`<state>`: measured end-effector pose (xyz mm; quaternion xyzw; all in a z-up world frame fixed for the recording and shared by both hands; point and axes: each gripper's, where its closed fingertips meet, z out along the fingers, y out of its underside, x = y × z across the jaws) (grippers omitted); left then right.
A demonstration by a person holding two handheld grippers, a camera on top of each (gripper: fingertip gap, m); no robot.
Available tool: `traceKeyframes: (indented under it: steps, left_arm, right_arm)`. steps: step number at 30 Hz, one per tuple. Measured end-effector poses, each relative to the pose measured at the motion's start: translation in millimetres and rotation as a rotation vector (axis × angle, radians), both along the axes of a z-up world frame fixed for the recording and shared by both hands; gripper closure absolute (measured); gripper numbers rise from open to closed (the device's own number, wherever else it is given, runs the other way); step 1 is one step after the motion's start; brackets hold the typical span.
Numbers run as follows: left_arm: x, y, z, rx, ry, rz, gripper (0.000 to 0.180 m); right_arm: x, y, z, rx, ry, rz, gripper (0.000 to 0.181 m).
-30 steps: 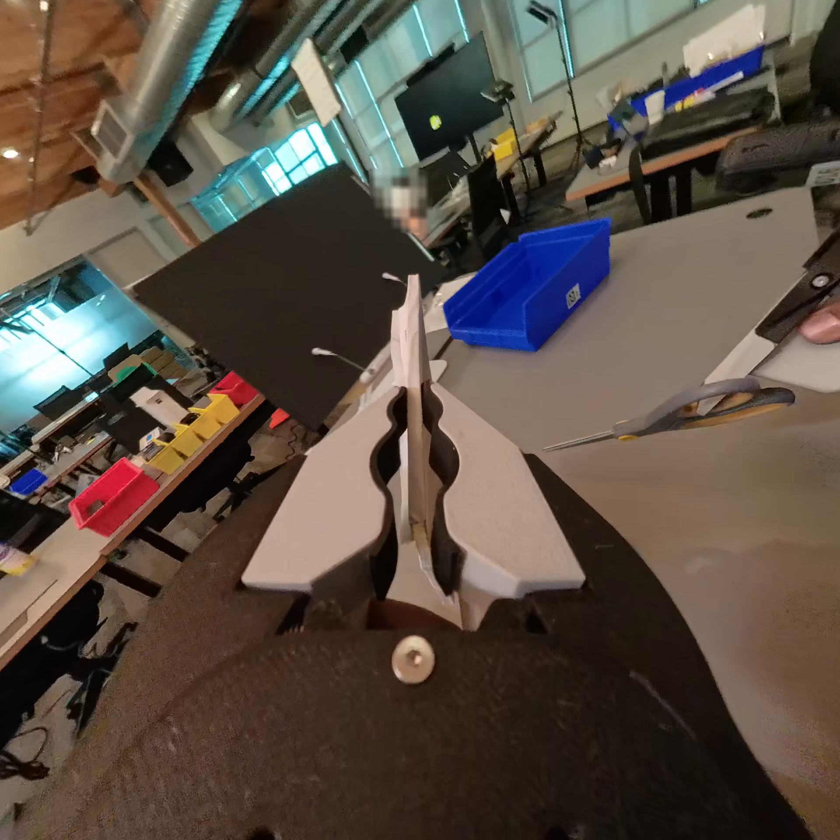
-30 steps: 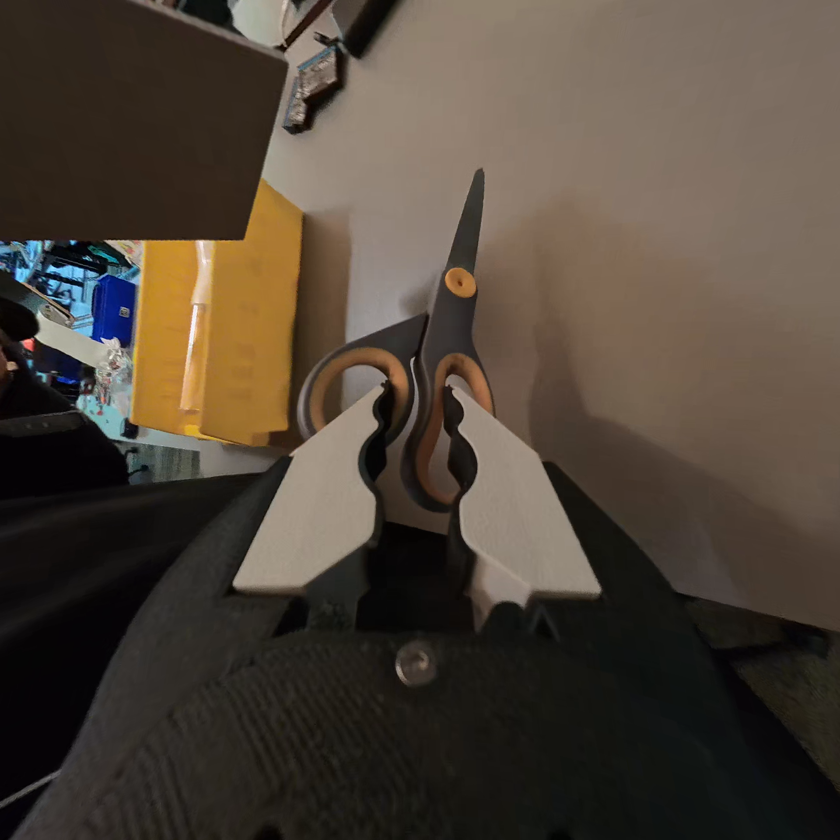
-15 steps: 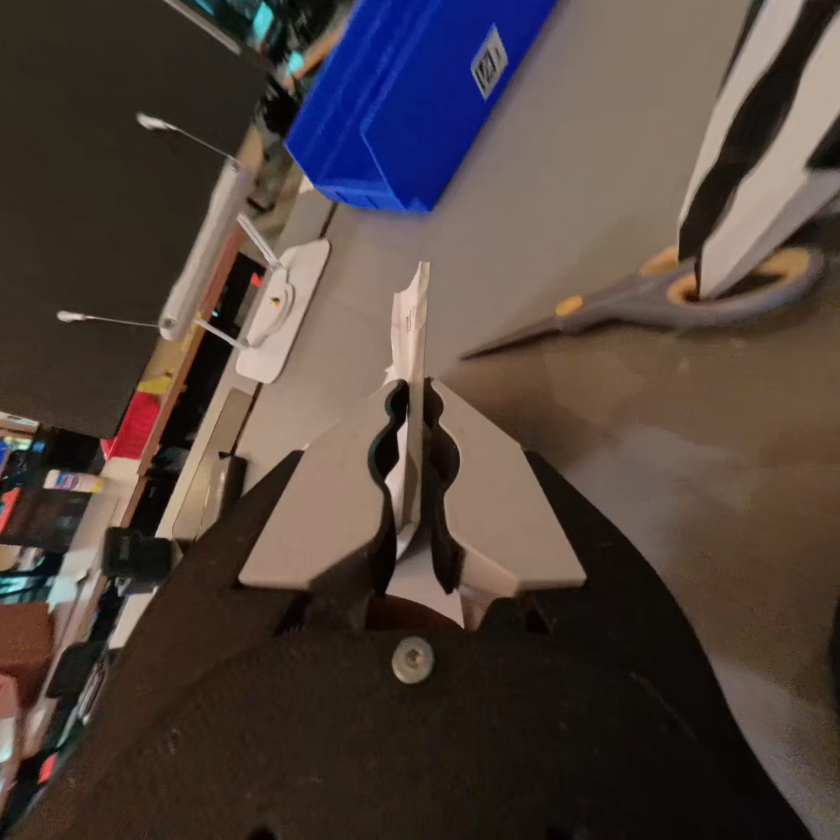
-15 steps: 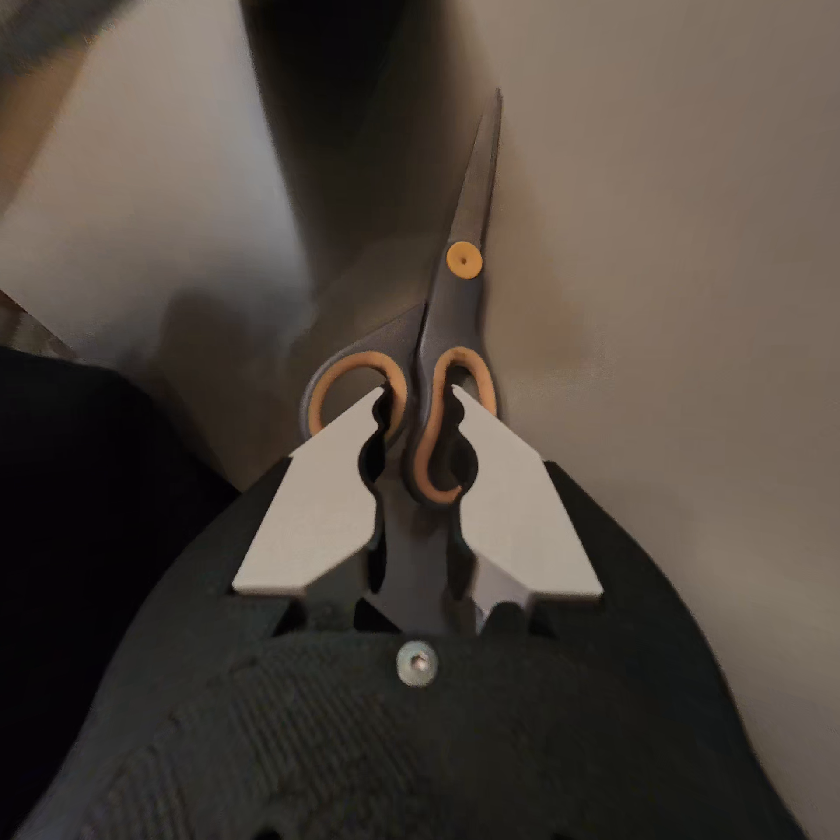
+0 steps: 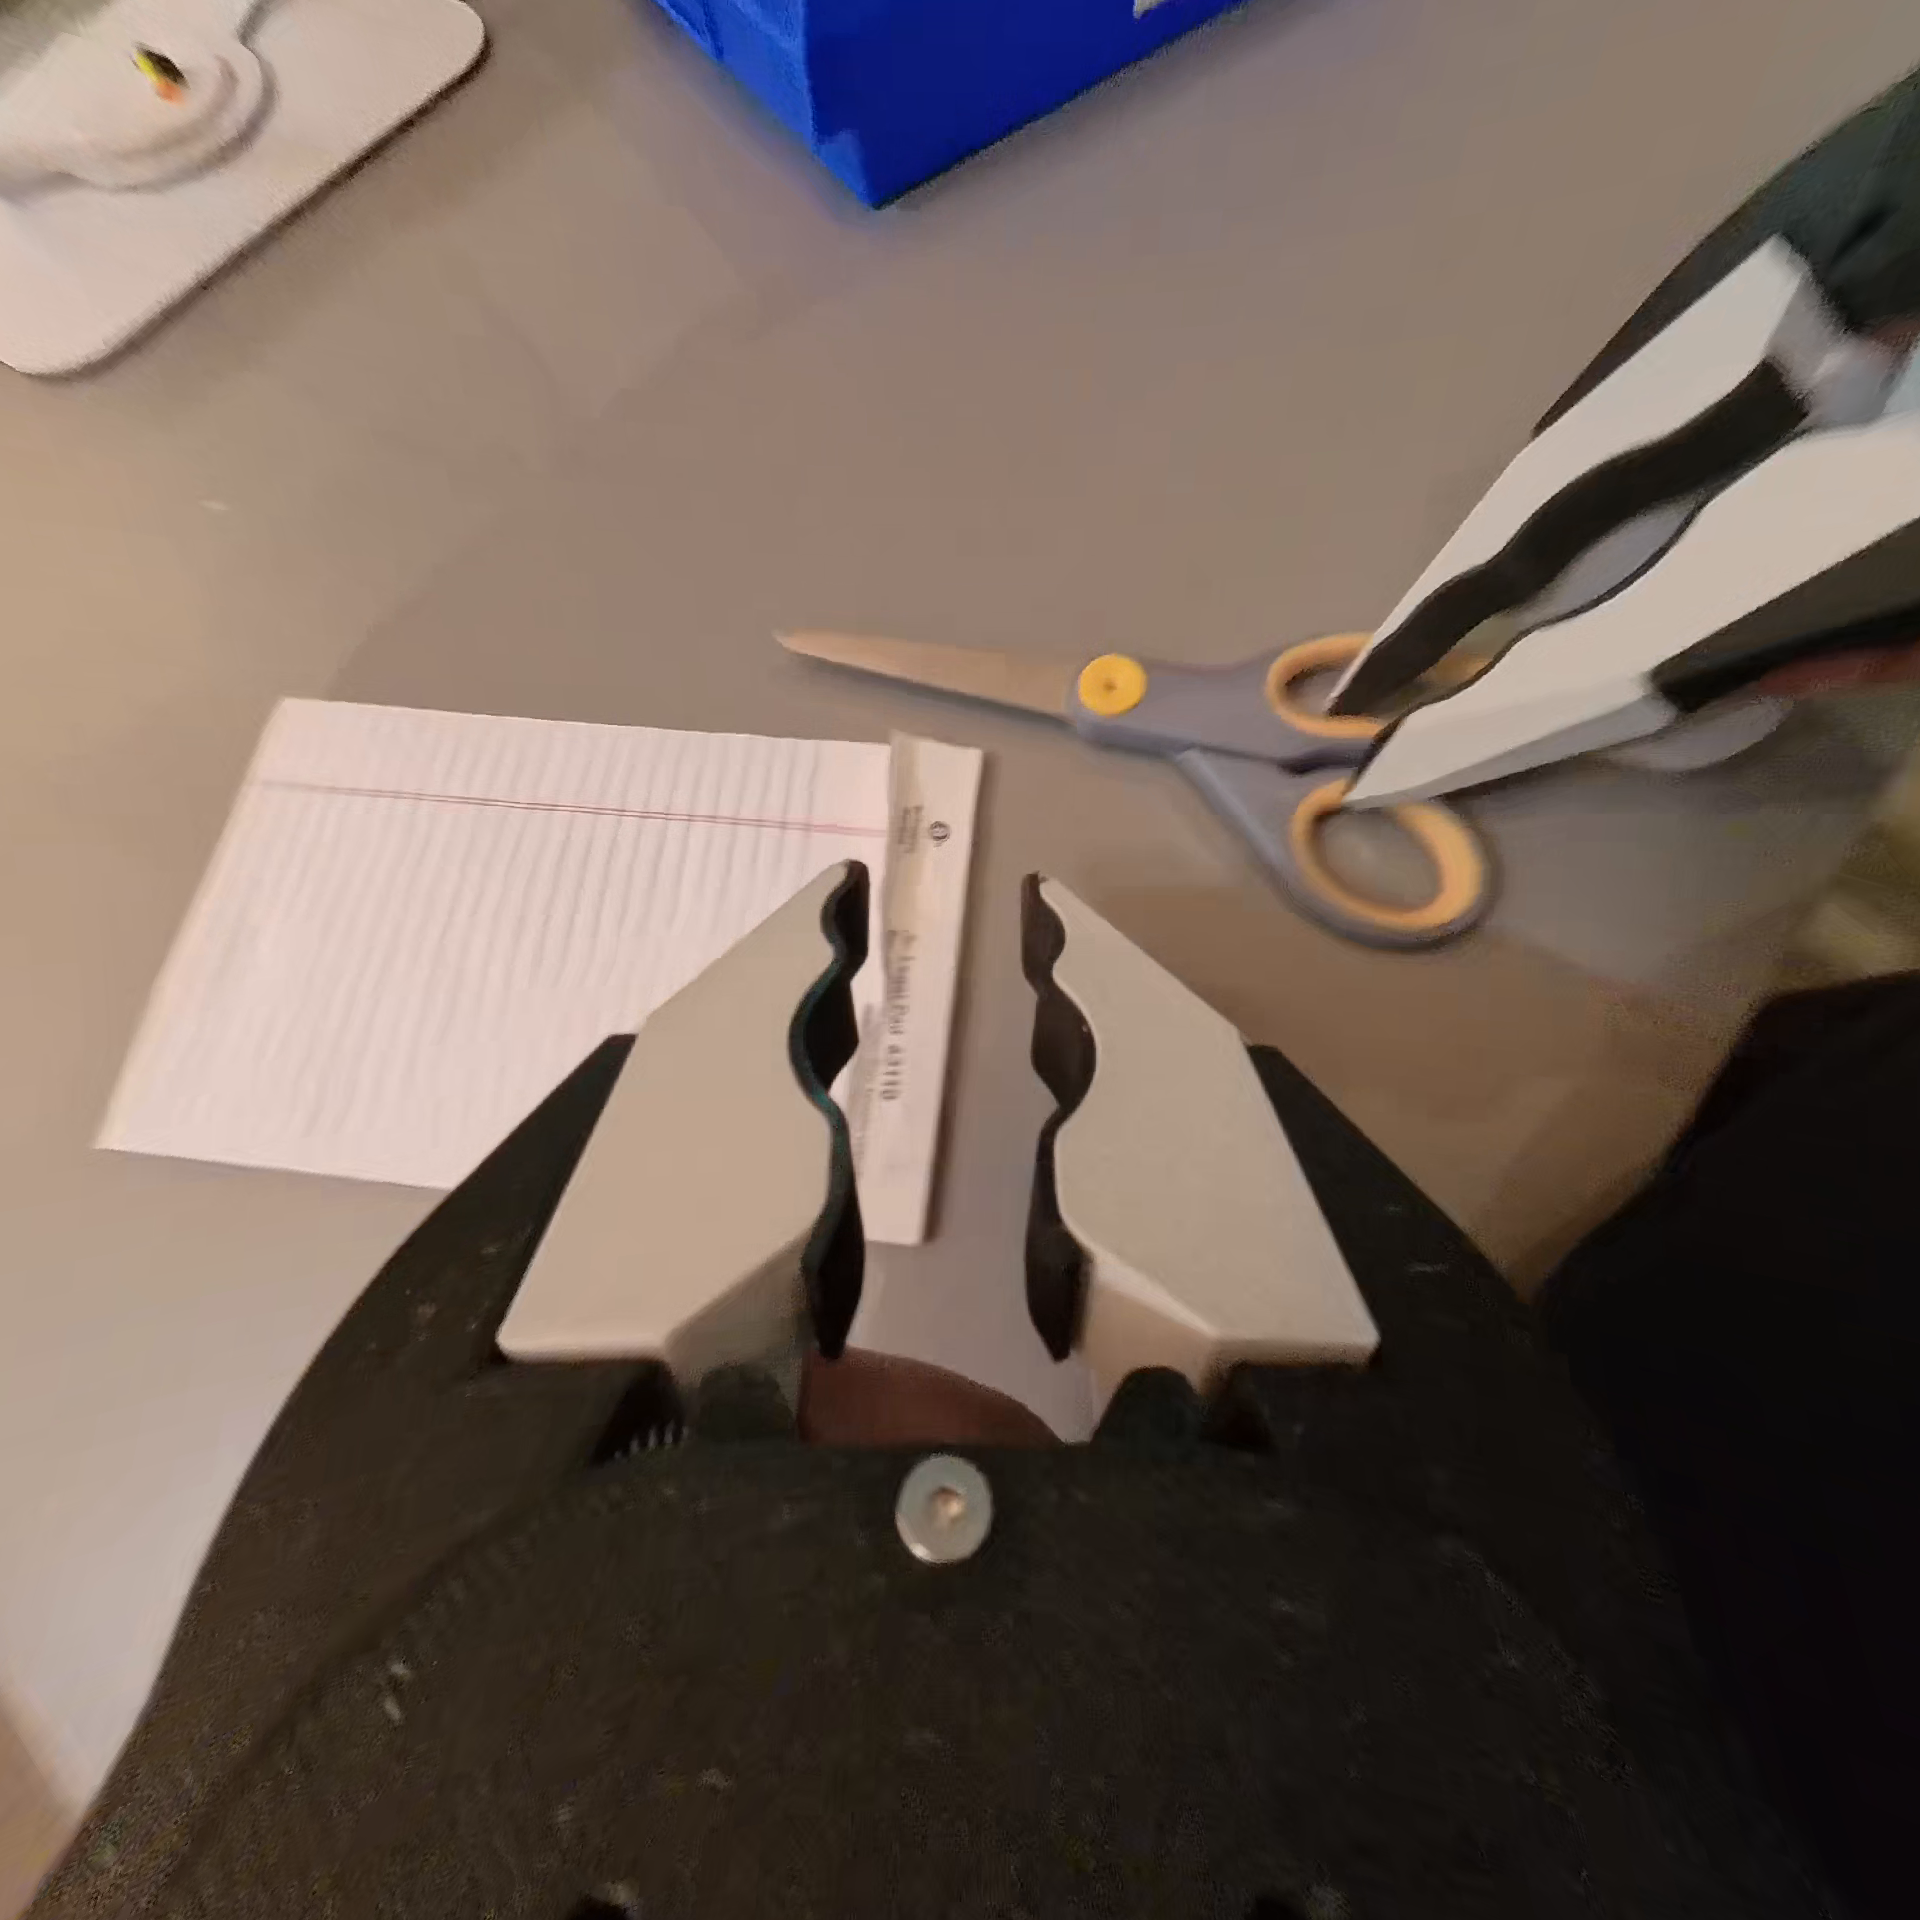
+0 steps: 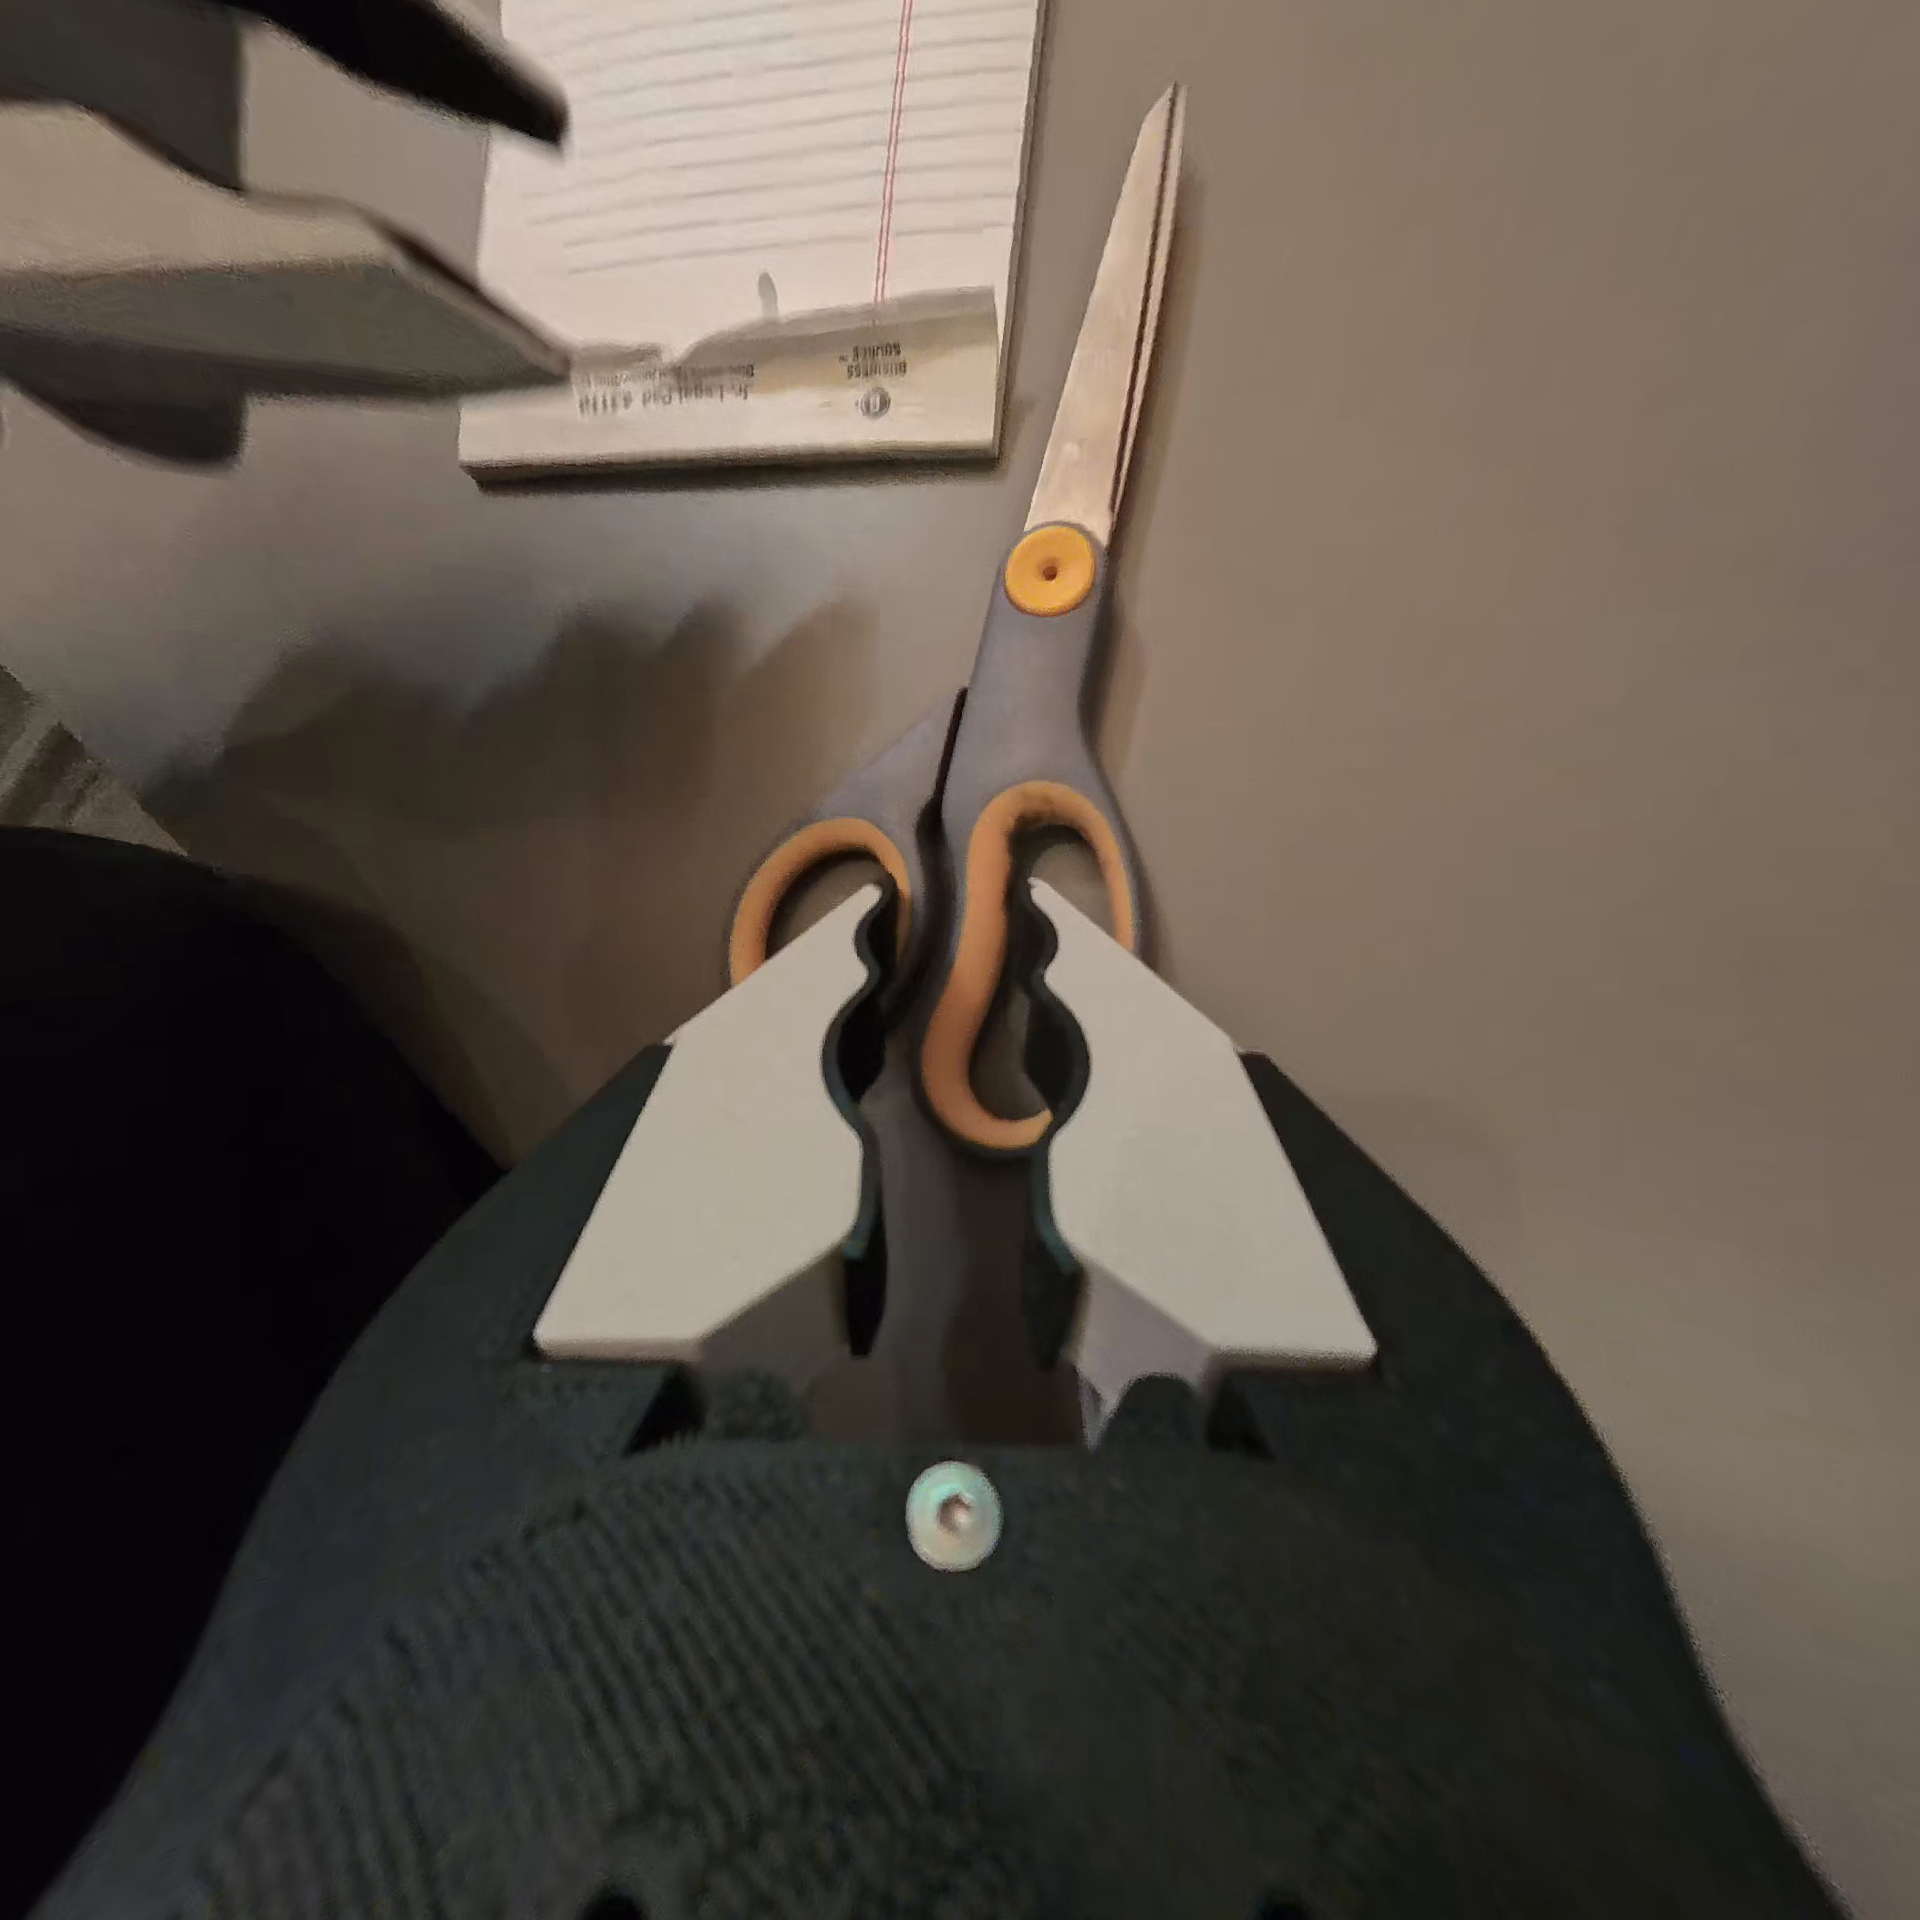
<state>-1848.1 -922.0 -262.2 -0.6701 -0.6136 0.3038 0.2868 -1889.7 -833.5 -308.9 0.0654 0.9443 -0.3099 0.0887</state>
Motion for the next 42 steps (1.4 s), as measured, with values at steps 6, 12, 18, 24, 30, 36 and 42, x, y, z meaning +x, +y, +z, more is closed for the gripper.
traceKeyframes:
  steps: [6, 12, 18, 24, 30, 36, 42]
  left_arm:
    - [-8, 42, -3, 0.795, -0.074, 0.048, 0.135]
    - [-10, 36, -5, 0.866, -0.150, -0.057, 0.135]
    - [-8, 37, 2, 0.815, -0.156, -0.175, 0.141]
    - [-4, 35, 4, 0.844, -0.154, -0.196, 0.142]
    - [-9, 35, 8, 0.883, -0.132, -0.161, 0.140]
    - [-15, 34, 6, 0.969, -0.140, -0.068, 0.121]
    - [-32, 33, 23, 1.341, -0.084, 0.030, 0.111]
  right_arm:
    - [-6, -20, 45, -0.161, -0.074, -0.169, 0.181]
    - [-6, -19, 43, -0.101, 0.061, -0.277, 0.181]
    - [-42, 4, 25, 0.019, 0.215, -0.387, 0.156]
    - [-45, 1, -8, 0.127, 0.188, -0.137, 0.138]
    - [-47, -10, -8, 0.099, 0.216, 0.012, 0.157]
    - [-29, -34, 27, -0.132, 0.093, -0.054, 0.158]
    - [6, -44, 61, -0.281, 0.188, 0.070, 0.158]
